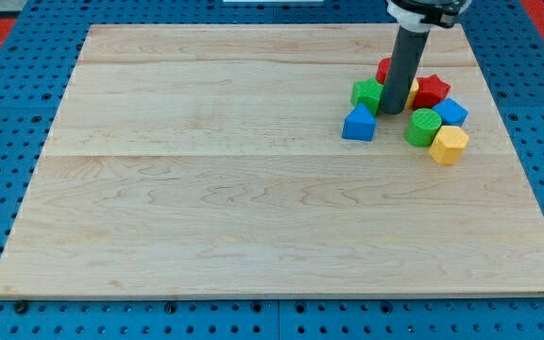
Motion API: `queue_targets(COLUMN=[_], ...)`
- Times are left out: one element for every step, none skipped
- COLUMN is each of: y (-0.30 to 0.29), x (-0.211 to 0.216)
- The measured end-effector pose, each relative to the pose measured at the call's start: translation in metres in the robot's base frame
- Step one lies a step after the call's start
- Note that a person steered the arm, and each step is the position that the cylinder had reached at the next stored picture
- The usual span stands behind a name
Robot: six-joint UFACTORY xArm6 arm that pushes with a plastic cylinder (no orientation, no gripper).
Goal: Separate the red circle and the yellow heart
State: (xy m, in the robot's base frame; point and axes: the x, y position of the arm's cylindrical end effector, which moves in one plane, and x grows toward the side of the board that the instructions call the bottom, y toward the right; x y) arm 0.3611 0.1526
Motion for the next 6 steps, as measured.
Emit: queue_targets(y=[-0.037, -0.041, 0.008, 0.034, 0.034, 0.014], x=[-0.011, -0.002, -0.006, -0.026, -0.053, -0.070])
